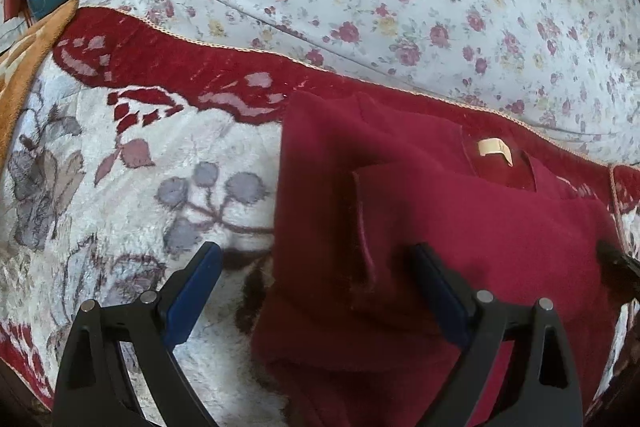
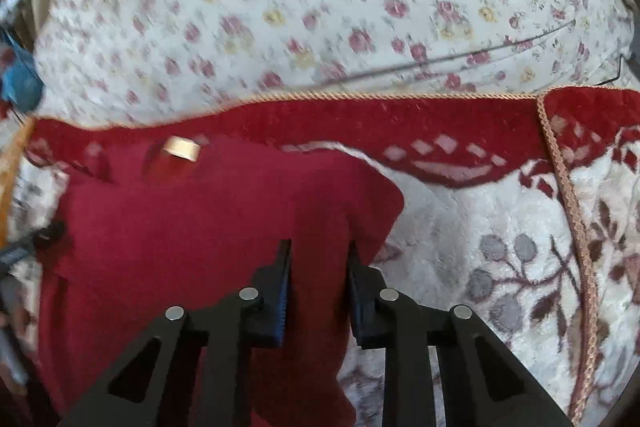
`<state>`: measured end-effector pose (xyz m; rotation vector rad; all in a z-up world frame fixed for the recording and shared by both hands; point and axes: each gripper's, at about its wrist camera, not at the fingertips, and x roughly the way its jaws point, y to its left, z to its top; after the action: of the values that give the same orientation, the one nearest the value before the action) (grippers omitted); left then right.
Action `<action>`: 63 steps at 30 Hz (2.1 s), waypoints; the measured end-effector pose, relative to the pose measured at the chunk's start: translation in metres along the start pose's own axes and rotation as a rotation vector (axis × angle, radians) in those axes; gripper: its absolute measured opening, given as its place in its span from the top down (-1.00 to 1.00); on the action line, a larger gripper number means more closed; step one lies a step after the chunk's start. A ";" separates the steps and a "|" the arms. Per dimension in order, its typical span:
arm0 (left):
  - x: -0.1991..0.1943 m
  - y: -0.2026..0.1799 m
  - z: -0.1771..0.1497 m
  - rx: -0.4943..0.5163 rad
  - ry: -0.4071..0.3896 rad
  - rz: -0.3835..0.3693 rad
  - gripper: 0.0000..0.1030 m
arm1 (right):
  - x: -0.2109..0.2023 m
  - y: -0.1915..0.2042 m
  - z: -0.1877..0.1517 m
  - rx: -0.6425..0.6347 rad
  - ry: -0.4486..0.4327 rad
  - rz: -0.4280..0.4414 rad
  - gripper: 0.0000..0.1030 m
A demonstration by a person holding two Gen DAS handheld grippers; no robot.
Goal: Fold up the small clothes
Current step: 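Grasp the hem with both grippers and lift it toward the collar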
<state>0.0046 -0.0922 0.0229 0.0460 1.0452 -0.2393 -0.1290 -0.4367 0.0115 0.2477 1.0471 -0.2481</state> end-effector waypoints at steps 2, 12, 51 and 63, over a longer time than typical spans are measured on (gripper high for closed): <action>-0.002 0.001 0.000 0.010 -0.001 -0.002 -0.83 | -0.001 -0.001 0.000 0.016 -0.011 0.000 0.47; -0.051 0.039 -0.016 -0.042 -0.024 -0.053 -0.83 | -0.113 0.068 -0.051 -0.053 -0.066 0.381 -0.27; -0.183 0.101 -0.164 -0.021 -0.049 -0.034 -0.83 | -0.099 0.251 -0.178 -0.384 0.346 0.813 -0.21; -0.170 0.098 -0.189 -0.032 0.011 -0.049 -0.83 | -0.113 0.274 -0.242 -0.469 0.442 0.943 -0.36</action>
<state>-0.2165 0.0610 0.0667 -0.0077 1.0614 -0.2668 -0.2944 -0.0919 0.0175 0.3499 1.2747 0.9295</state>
